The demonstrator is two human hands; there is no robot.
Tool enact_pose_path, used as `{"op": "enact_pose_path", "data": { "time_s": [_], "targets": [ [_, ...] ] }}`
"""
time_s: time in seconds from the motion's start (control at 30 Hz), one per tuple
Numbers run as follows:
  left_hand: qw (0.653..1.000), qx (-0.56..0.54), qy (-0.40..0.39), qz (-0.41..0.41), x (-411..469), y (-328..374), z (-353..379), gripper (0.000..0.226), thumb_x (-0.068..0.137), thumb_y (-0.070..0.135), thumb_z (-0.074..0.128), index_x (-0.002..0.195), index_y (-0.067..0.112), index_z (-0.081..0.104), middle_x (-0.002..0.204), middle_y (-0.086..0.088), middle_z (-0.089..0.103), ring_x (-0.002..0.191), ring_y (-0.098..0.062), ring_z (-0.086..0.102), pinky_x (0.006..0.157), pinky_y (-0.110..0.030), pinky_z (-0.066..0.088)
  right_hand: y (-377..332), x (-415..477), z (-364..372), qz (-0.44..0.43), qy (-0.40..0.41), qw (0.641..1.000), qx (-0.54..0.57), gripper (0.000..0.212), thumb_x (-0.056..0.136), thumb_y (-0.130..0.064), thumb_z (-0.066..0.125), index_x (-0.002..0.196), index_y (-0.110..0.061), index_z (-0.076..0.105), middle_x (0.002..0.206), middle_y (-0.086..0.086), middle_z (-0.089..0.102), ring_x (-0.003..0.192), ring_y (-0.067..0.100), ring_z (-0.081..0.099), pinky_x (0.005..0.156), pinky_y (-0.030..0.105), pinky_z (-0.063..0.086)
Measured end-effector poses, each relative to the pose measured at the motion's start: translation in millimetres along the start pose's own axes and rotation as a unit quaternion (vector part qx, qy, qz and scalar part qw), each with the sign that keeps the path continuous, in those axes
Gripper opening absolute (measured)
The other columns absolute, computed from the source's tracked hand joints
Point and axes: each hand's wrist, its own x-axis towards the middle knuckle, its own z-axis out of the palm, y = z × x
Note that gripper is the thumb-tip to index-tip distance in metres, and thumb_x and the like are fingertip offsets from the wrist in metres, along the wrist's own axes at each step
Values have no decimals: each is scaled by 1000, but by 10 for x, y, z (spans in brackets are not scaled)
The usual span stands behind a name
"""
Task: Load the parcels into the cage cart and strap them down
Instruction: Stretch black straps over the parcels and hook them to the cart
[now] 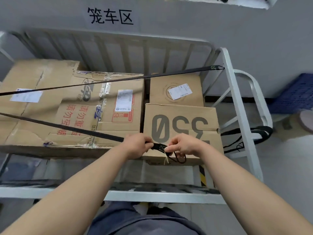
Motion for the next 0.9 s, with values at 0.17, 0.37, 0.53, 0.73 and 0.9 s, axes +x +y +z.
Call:
{"op": "enact_pose_path", "data": {
  "time_s": [0.17, 0.37, 0.53, 0.73, 0.9],
  "targets": [
    [1000, 20, -19, -9, 78, 165, 287, 21, 99, 36, 47, 107, 30, 66, 90, 7, 61, 100, -20, 56, 92, -35, 37, 265, 74, 65, 25, -80, 995, 55, 13, 93, -17, 62, 83, -10, 55, 54, -7, 56, 50, 10, 54, 65, 28, 46],
    [998, -1, -51, -22, 170, 183, 535, 19, 97, 35, 51, 103, 27, 67, 85, 9, 61, 98, -19, 58, 93, -35, 36, 585, 143, 125, 30, -80, 995, 45, 10, 86, -23, 71, 83, -15, 65, 73, -5, 61, 71, 7, 53, 68, 19, 40],
    [997, 8, -75, -27, 207, 178, 713, 20, 97, 35, 51, 104, 28, 69, 88, 7, 64, 98, -20, 58, 94, -36, 41, 813, 203, 253, 55, -87, 992, 68, 10, 84, -27, 72, 83, -18, 69, 79, -4, 63, 76, 10, 54, 76, 24, 44],
    [994, 34, -83, -54, 201, -6, 753, 21, 98, 34, 50, 107, 27, 68, 88, 9, 60, 100, -19, 58, 97, -38, 40, 784, 355, 581, 72, -148, 974, 156, 11, 95, -17, 57, 88, -11, 52, 74, 13, 54, 69, 18, 64, 68, 24, 56],
    [992, 59, -95, -64, 196, -180, 749, 22, 99, 35, 48, 107, 28, 67, 90, 11, 59, 101, -18, 57, 98, -40, 38, 754, 494, 756, 79, -182, 956, 216, 10, 96, -13, 56, 91, -9, 48, 58, 4, 63, 83, 25, 71, 67, 25, 58]
  ]
}}
